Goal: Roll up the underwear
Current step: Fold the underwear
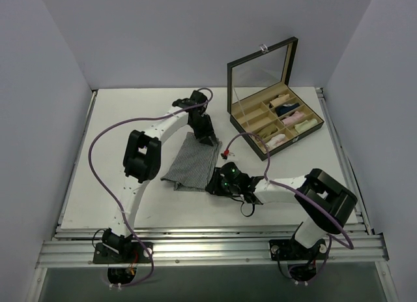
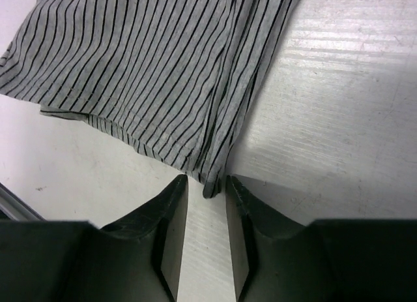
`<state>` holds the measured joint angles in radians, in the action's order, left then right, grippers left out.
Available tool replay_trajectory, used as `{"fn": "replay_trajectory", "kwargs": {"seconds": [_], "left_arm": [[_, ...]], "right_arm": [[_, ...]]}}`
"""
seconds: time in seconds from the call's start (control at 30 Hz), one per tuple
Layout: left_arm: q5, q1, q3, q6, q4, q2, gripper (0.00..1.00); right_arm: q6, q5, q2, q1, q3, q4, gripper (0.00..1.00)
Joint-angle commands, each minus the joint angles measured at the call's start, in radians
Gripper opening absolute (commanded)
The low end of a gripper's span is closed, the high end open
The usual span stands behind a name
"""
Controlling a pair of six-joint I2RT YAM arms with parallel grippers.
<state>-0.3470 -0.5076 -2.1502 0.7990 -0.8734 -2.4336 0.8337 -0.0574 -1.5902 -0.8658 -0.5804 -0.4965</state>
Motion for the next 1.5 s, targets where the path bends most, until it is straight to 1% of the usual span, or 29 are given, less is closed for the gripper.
{"fn": "replay_trajectory", "kwargs": {"seconds": [0.0, 0.07, 0.1, 0.17, 0.23, 0.27, 0.33, 0.37, 0.4, 0.43, 0.47, 0.5, 0.53, 0.57, 0.6, 0.63, 0.67, 0.73, 0.77, 0.8, 0.87, 0.93, 0.97, 1.0, 1.1, 1.23, 1.4, 1.47], "left_arm": [[-0.029, 0.007, -0.017, 0.014, 0.018, 0.059, 0.43], [-0.029, 0.015, -0.060, -0.006, -0.022, 0.086, 0.51], [-0.021, 0.029, -0.078, -0.014, -0.044, 0.094, 0.54], [-0.017, 0.044, -0.108, -0.050, -0.106, 0.119, 0.56], [0.005, 0.073, -0.112, -0.078, -0.147, 0.143, 0.57], [0.019, 0.081, -0.099, -0.107, -0.173, 0.183, 0.57], [0.058, 0.110, -0.015, -0.135, -0.188, 0.231, 0.57], [0.074, 0.119, 0.025, -0.162, -0.193, 0.284, 0.57], [0.088, 0.129, 0.121, -0.178, -0.191, 0.313, 0.56], [0.104, 0.147, 0.174, -0.201, -0.188, 0.343, 0.54], [0.106, 0.156, 0.229, -0.210, -0.176, 0.401, 0.52], [0.103, 0.165, 0.287, -0.216, -0.165, 0.428, 0.46], [0.088, 0.173, 0.406, -0.219, -0.153, 0.459, 0.28], [0.073, 0.187, 0.470, -0.219, -0.104, 0.523, 0.24], [0.057, 0.192, 0.528, -0.219, -0.078, 0.553, 0.23], [0.051, 0.195, 0.631, -0.215, -0.058, 0.582, 0.20], [0.043, 0.198, 0.674, -0.213, -0.026, 0.631, 0.18], [0.042, 0.199, 0.751, -0.205, 0.003, 0.666, 0.18], [0.040, 0.201, 0.813, -0.204, 0.028, 0.683, 0.17], [0.043, 0.201, 0.837, -0.202, 0.031, 0.685, 0.17], [0.054, 0.202, 0.872, -0.201, 0.039, 0.673, 0.15], [0.121, 0.202, 0.895, -0.204, 0.025, 0.659, 0.13], [0.161, 0.202, 0.891, -0.204, -0.020, 0.635, 0.13], [0.231, 0.202, 0.877, -0.205, -0.033, 0.624, 0.12], [0.292, 0.202, 0.859, -0.211, -0.045, 0.591, 0.12], [0.292, 0.199, 0.845, -0.221, -0.038, 0.567, 0.12], [0.374, 0.199, 0.840, -0.241, -0.078, 0.551, 0.12], [0.347, 0.199, 0.831, -0.259, -0.066, 0.573, 0.15]], "right_arm": [[-0.002, 0.028, 0.068, 0.004, -0.012, 0.084, 0.27], [0.001, 0.036, 0.093, 0.010, -0.028, 0.104, 0.36], [0.002, 0.039, 0.102, 0.019, -0.038, 0.113, 0.39], [0.001, 0.048, 0.110, 0.028, -0.082, 0.147, 0.43], [-0.014, 0.054, 0.079, 0.039, -0.143, 0.186, 0.43], [-0.022, 0.054, 0.059, 0.045, -0.168, 0.197, 0.42], [-0.050, 0.054, -0.006, 0.054, -0.217, 0.231, 0.42], [-0.056, 0.054, -0.029, 0.057, -0.264, 0.242, 0.43], [-0.061, 0.083, -0.072, 0.059, -0.285, 0.259, 0.42], [-0.062, 0.085, -0.092, 0.066, -0.301, 0.263, 0.42], [-0.062, 0.090, -0.109, 0.067, -0.332, 0.271, 0.39], [-0.061, 0.099, -0.141, 0.068, -0.343, 0.300, 0.37], [-0.058, 0.126, -0.154, 0.067, -0.354, 0.317, 0.34], [-0.051, 0.136, -0.165, 0.067, -0.361, 0.331, 0.28], [-0.048, 0.140, -0.175, 0.067, -0.358, 0.348, 0.26], [-0.044, 0.149, -0.175, 0.064, -0.352, 0.354, 0.24], [-0.041, 0.157, -0.174, 0.063, -0.345, 0.358, 0.22], [-0.039, 0.166, -0.168, 0.059, -0.319, 0.374, 0.21], [-0.038, 0.169, -0.166, 0.057, -0.309, 0.377, 0.20], [-0.038, 0.169, -0.159, 0.057, -0.291, 0.378, 0.20], [-0.041, 0.171, -0.151, 0.057, -0.279, 0.384, 0.20], [-0.051, 0.175, -0.139, 0.059, -0.268, 0.397, 0.20], [-0.056, 0.174, -0.136, 0.059, -0.265, 0.398, 0.20], [-0.059, 0.176, -0.131, 0.059, -0.263, 0.404, 0.20], [-0.070, 0.172, -0.131, 0.059, -0.265, 0.411, 0.20], [-0.076, 0.165, -0.137, 0.057, -0.269, 0.411, 0.21], [-0.074, 0.162, -0.131, 0.056, -0.256, 0.406, 0.21], [-0.077, 0.160, -0.129, 0.056, -0.251, 0.404, 0.21]]}}
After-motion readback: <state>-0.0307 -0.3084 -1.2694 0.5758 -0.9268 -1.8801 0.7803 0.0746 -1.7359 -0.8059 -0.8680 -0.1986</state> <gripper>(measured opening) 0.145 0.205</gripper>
